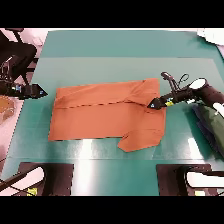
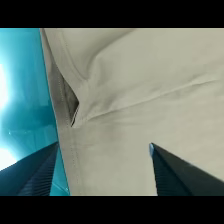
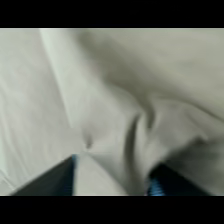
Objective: Fold the shirts.
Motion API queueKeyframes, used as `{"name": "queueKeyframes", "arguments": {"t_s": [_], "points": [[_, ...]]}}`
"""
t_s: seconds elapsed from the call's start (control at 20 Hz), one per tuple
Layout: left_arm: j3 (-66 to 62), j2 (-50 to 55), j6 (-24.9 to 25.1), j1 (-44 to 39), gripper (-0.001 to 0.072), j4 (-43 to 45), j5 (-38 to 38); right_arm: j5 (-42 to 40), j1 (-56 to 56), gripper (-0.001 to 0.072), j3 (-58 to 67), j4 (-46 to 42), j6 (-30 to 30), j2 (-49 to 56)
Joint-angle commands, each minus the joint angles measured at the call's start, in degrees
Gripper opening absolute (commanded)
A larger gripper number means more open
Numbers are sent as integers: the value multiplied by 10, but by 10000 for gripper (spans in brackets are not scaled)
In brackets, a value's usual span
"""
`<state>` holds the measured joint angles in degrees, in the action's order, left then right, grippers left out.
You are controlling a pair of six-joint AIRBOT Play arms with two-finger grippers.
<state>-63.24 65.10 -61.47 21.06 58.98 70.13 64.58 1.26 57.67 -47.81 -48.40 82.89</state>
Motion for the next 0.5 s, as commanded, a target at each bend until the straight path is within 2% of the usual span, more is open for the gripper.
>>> {"name": "queueKeyframes", "arguments": {"t_s": [0.0, 0.05, 0.2, 0.3, 0.45], "points": [[0, 0, 0, 0, 666, -1, -1, 7, -5, 215, 0, 54, 20, 16], [0, 0, 0, 0, 667, -1, -1, 11, -5, 23, 0, 76, 20, 12], [0, 0, 0, 0, 666, -3, -1, 38, -2, 21, 10, 150, 20, -23], [0, 0, 0, 0, 667, -3, -2, 88, -2, 21, 44, 181, 10, -39], [0, 0, 0, 0, 666, -3, -2, 102, 3, 21, 85, 181, -17, -55]]}}
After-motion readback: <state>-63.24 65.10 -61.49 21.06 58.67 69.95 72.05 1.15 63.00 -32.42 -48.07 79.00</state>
